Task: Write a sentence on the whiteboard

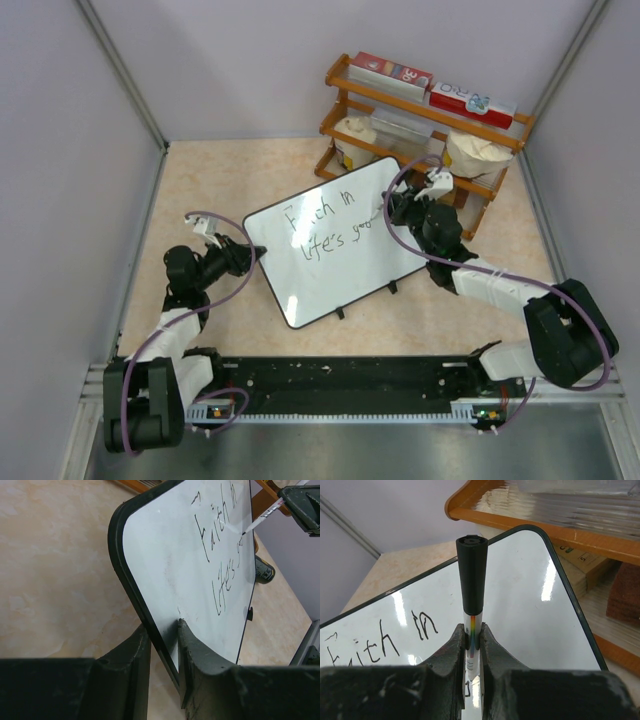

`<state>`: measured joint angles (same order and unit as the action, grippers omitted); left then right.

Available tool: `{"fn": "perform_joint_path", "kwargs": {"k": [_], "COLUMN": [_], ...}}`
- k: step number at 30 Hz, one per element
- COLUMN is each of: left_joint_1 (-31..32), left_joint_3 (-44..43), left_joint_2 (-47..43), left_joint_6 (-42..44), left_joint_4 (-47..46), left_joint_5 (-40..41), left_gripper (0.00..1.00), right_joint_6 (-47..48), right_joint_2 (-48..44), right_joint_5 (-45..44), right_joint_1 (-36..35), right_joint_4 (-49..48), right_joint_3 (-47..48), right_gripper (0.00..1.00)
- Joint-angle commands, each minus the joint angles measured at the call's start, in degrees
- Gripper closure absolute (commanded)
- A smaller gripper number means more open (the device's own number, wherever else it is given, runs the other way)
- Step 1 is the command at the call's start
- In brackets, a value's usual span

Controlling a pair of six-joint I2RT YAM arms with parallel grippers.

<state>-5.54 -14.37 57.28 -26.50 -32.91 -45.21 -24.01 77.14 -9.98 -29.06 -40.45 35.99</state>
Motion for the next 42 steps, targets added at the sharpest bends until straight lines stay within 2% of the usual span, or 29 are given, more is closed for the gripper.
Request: {"fn": "perform_joint_path", "kwargs": {"k": [1, 16, 42], "left_joint_1": [0.2, 0.3, 0.3], "left_joint_3": [-0.1, -0.1, -0.2], "left_joint_2": [0.8, 0.6, 0.9], "left_joint_6": [4.6, 4.6, 4.6], "left_joint_4": [1.0, 1.0, 1.1], "left_joint_5": [1.4, 1.5, 1.4], "left_gripper": [1.00, 1.00, 1.00], "right_joint_6": [-0.6, 0.0, 0.8], "right_joint_2": [0.4, -1.0, -3.8], "right_joint_5": [0.7, -2.8, -4.2], "right_joint_1": [0.7, 0.6, 0.7], "right_joint_4": [0.9, 3.0, 0.1], "right_joint_3": [-0.4, -1.4, 2.2], "right_gripper": [1.00, 1.00, 1.00]}}
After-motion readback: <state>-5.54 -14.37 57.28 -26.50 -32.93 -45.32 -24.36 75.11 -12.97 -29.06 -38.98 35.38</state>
